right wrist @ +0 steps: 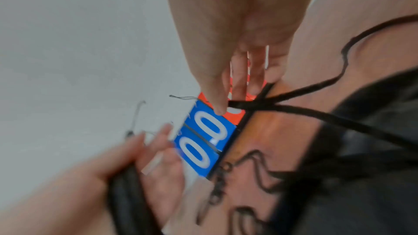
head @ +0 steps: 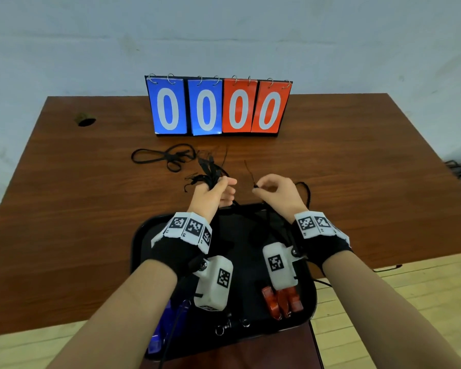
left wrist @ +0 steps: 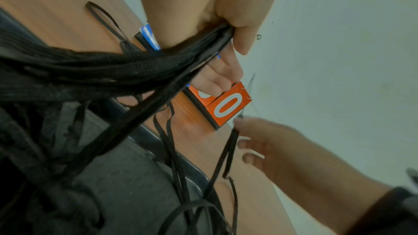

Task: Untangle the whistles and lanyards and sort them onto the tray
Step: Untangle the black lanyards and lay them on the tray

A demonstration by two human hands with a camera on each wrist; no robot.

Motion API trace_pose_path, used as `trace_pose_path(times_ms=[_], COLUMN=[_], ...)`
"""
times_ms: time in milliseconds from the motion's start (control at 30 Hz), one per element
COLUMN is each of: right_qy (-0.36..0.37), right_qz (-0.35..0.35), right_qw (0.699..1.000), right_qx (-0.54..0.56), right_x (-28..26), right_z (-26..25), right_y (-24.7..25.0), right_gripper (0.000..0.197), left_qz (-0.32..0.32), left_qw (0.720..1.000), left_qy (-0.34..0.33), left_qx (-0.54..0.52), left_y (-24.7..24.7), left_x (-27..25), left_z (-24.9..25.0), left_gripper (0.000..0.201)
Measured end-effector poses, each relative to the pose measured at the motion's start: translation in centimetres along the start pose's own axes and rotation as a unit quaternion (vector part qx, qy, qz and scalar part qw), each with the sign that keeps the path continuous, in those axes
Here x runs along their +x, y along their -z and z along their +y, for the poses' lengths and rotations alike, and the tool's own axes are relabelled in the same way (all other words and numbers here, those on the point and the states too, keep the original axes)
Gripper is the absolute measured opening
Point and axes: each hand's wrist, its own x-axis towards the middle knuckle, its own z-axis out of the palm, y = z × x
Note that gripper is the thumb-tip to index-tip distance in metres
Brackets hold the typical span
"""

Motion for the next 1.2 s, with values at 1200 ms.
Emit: trace_pose_path(times_ms=[1200], right_qy=[-0.100], right_qz=[-0.513], right_qw=[0.843], right_qx=[-0.128], right_x=[-1.8], right_z=[-4.5], right_y=[-6.0], right_gripper=[0.048], left_qz=[0.145], left_qw=[0.989], left_qy=[-0.014], left_qx=[-0.029], left_y=[10.1], left_x=[-0.5], left_z=[5.0], left_gripper=[0.028])
